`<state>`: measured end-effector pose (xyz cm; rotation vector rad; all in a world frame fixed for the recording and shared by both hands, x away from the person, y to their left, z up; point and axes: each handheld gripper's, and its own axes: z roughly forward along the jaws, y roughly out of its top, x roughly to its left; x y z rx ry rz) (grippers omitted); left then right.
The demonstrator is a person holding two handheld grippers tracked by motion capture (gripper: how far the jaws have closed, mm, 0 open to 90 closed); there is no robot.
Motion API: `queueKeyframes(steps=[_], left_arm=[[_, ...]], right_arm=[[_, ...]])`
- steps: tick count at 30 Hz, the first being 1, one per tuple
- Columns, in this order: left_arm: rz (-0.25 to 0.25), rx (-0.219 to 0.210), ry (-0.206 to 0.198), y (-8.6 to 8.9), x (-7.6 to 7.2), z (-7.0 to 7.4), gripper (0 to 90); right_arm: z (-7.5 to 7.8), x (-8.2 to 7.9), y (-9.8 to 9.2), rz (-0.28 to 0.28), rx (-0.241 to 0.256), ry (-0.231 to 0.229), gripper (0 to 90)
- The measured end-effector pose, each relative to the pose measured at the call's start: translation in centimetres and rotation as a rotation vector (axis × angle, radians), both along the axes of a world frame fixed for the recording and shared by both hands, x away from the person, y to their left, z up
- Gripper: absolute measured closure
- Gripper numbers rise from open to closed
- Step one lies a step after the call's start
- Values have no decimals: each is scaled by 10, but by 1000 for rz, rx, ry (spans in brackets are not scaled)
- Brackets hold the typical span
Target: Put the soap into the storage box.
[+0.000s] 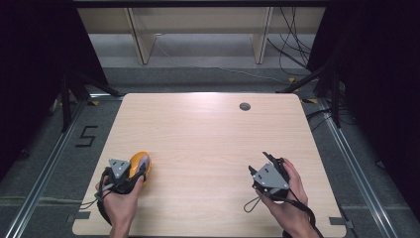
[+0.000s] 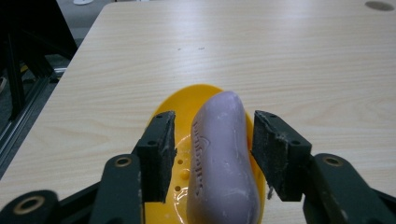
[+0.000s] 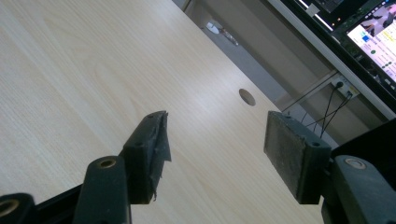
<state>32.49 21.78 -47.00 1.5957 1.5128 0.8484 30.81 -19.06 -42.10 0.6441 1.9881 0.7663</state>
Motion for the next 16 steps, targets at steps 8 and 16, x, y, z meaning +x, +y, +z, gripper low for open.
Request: queueKeyframes(steps=[8, 16], left_arm=[[-88, -50, -55, -12, -17, 8, 437], [-275, -54, -1, -51, -29, 2, 418]], right_arm=[[-1, 0, -1, -3, 1, 7, 399], [-1, 1, -3, -7, 5, 16, 396]])
